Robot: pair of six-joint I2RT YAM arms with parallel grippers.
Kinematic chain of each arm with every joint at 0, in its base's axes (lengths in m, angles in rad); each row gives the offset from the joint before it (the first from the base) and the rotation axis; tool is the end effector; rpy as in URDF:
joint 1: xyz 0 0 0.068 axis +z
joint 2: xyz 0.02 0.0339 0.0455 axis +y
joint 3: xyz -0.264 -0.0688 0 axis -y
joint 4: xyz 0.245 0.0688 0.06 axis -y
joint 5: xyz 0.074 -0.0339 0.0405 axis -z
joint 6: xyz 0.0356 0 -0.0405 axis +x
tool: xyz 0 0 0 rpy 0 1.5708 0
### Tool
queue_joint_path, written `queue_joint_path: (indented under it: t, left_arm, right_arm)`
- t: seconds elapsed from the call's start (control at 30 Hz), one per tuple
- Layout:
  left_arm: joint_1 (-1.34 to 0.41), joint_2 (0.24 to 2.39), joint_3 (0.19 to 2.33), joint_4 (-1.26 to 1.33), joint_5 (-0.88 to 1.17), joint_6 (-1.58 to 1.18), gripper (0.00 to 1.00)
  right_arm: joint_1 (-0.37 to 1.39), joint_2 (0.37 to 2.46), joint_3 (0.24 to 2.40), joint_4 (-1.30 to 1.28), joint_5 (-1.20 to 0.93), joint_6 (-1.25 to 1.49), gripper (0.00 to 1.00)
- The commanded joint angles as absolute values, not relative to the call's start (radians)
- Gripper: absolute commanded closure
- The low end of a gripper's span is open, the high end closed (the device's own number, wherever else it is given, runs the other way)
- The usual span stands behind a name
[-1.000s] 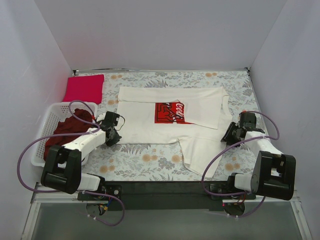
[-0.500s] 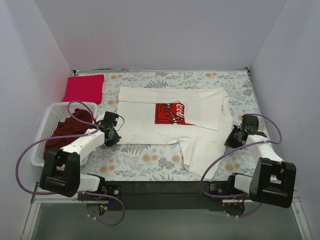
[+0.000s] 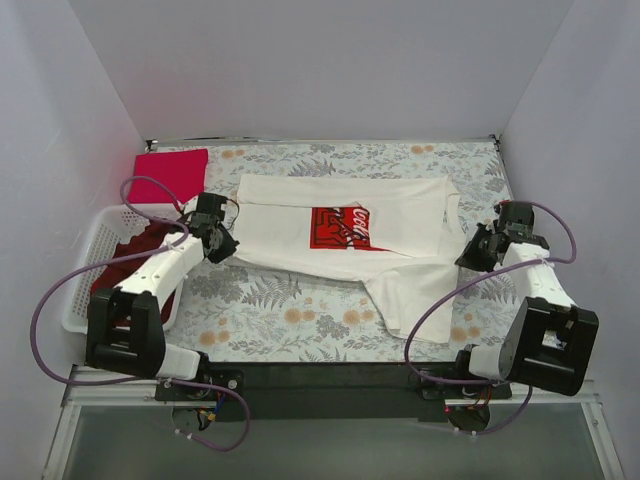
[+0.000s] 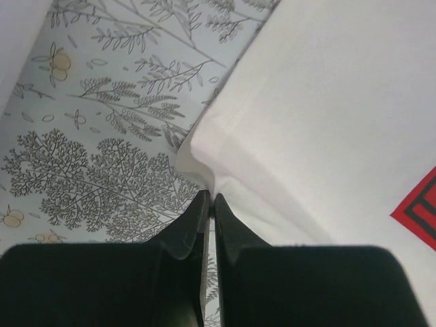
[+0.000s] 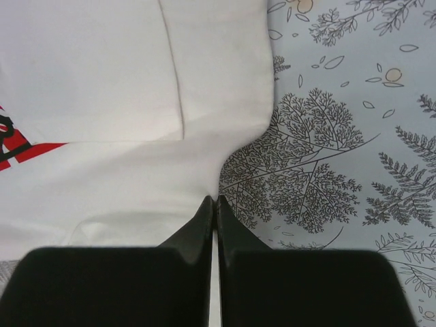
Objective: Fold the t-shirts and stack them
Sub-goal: Fold the tshirt
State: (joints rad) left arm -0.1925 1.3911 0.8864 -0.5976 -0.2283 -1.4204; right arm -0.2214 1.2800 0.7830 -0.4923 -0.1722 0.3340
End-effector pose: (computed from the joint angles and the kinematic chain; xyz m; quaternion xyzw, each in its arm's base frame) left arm 0.2620 -0.0429 0.2103 -0.5783 0.7747 -0.0898 0.2396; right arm 0.2435 -0.0485 0.2112 0.2380 0.9247 0.0983 0.2805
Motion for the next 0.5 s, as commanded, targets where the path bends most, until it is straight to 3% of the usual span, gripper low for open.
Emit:
queue_joint_path:
  t: [0.0, 0.47]
  left_arm:
    - [-0.172, 1.417, 0.977, -0.607, -0.221, -1.396, 1.00]
    - [-0.094, 1.661, 1.215, -0.552, -0.178, -1.377, 1.00]
  right_arm:
    - [-0.232, 1.333, 0.870, -0.522, -0.213, 0.311, 0.99]
    - [-0.233, 1.583, 1.155, -0.549, -0.267, 0.288, 0.99]
